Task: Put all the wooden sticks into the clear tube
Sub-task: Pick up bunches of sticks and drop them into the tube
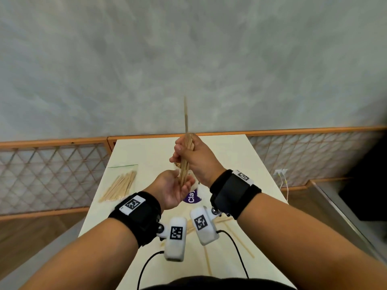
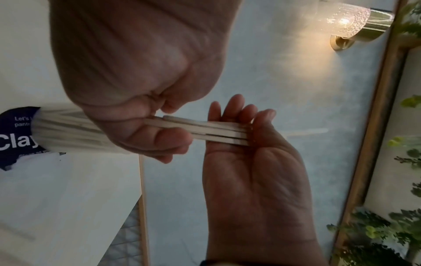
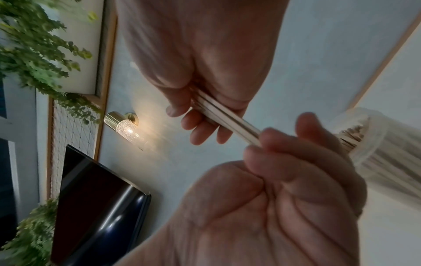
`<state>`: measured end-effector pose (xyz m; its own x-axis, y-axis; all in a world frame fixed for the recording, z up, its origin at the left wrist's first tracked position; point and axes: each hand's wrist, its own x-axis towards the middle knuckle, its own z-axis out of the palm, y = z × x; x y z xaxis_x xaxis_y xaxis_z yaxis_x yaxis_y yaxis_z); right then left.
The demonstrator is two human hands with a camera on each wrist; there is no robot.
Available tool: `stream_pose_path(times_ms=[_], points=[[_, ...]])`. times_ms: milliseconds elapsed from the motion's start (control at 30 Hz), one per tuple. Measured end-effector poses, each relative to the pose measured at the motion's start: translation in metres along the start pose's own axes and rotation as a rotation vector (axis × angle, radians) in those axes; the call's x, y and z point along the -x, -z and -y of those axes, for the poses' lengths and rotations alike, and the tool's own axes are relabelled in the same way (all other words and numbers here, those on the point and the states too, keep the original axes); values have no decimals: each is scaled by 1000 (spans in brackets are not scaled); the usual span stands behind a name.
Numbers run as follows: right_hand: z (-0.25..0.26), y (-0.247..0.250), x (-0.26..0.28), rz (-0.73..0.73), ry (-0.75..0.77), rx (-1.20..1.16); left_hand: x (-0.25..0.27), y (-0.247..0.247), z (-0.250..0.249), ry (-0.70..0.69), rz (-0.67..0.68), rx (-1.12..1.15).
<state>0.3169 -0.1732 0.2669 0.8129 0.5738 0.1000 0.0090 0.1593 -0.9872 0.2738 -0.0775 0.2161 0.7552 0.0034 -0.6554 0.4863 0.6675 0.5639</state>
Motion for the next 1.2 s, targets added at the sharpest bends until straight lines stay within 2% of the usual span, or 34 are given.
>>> stream_pose_path(times_ms=[133, 300, 467, 633, 933, 1033, 1200], points=[[1, -1, 2, -51, 30, -14, 2, 1, -1, 12, -8, -13], [6, -4, -3, -117, 97, 106, 8, -5, -2, 8, 24, -15], [-1, -7, -5, -153, 53, 182, 12, -7, -7, -49, 46, -20], [-3, -8, -7, -135, -8, 103, 15, -3, -9, -109, 51, 34], [-3, -1, -11, -129, -62, 89, 11, -2, -15, -167, 145, 36], [-4, 6, -19, -152, -54, 173, 6, 1, -16, -236, 205, -83], [1, 21, -34, -65, -88, 351, 5, 3, -18, -429, 335, -515]])
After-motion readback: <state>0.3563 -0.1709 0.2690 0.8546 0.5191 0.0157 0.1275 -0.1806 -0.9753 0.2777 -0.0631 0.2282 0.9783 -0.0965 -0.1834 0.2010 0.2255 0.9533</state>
